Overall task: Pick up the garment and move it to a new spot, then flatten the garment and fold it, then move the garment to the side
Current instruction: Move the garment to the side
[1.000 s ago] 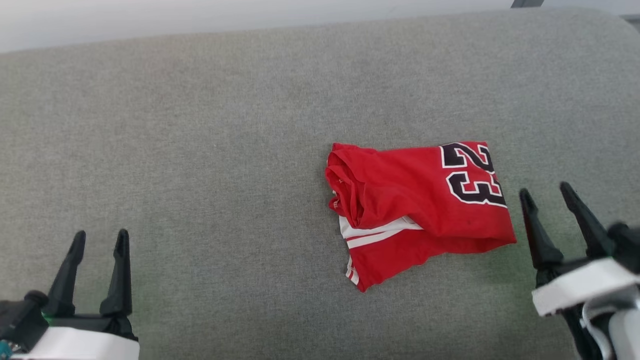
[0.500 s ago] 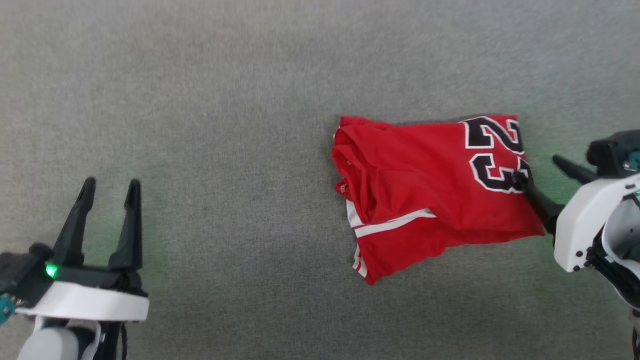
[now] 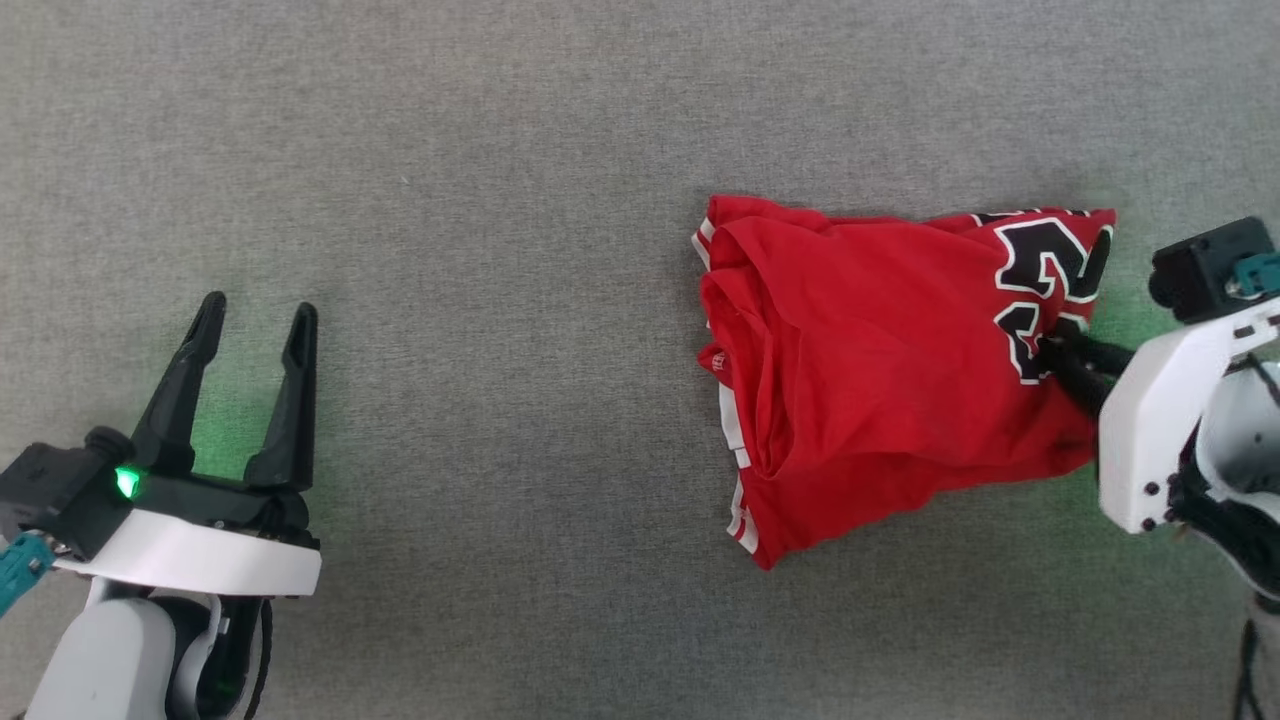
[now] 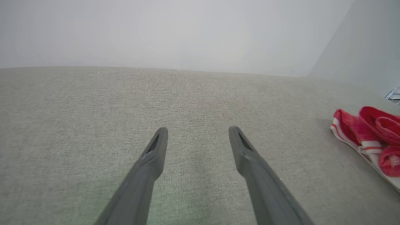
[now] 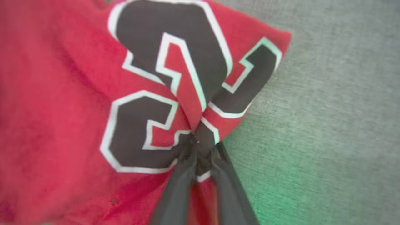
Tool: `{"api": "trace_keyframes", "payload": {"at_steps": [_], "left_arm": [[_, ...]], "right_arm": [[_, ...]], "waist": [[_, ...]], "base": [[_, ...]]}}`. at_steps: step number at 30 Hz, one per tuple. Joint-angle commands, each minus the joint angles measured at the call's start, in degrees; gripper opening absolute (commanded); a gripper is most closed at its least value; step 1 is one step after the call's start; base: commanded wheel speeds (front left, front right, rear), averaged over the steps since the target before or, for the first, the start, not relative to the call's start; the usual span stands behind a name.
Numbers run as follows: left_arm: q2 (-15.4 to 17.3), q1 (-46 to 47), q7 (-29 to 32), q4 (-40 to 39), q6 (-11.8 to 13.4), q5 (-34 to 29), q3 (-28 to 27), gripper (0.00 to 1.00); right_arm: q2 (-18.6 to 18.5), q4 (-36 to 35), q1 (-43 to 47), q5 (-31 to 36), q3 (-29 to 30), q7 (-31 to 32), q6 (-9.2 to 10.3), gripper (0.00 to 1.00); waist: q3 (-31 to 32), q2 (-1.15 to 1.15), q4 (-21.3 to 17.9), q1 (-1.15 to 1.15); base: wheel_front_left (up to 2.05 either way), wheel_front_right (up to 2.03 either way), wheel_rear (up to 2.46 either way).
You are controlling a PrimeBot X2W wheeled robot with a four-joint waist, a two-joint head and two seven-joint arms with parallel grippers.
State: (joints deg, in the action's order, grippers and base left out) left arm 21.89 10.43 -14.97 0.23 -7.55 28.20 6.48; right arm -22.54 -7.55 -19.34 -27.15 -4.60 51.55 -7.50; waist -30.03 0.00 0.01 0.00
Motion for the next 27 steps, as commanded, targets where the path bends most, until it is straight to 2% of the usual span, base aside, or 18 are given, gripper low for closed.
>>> {"api": "trace_keyframes", "payload": {"at_steps": [1,8,14,21,27], "left_arm": [[0.4,1.3,-0.3,0.0,0.1,0.0,0.3,1.0],[2.6,2.8,-0.3,-1.1,0.1,0.0,2.5,1.0],[6.8,5.1,-0.3,-3.3,0.1,-0.4,5.2,1.0],[13.0,11.6,-0.3,-6.0,0.1,0.4,9.2,1.0],[17.3,20.5,-0.3,-8.6,0.1,1.0,13.0,1.0]], "right_arm": [[1.2,1.6,2.1,0.5,-0.8,0.1,0.04,0.0],[2.6,-1.2,2.7,1.9,6.5,-5.6,0.16,0.0],[3.2,-3.1,4.5,2.7,15.1,-9.8,0.07,0.0],[2.2,2.5,3.2,6.3,23.9,-18.2,0.07,0.0],[3.9,8.5,-2.3,11.5,29.8,-27.5,0.08,0.0]], "waist": [[0.0,0.0,-0.4,0.0],[-0.1,0.0,-4.3,0.0],[-1.9,0.0,-9.7,0.0],[-6.1,0.0,-14.3,0.0],[-12.0,0.0,-15.6,0.0]], "base": [[0.0,0.0,0.0],[0.0,0.0,0.0],[0.0,0.0,0.0],[0.0,0.0,0.0],[0.0,0.0,0.0]]}}
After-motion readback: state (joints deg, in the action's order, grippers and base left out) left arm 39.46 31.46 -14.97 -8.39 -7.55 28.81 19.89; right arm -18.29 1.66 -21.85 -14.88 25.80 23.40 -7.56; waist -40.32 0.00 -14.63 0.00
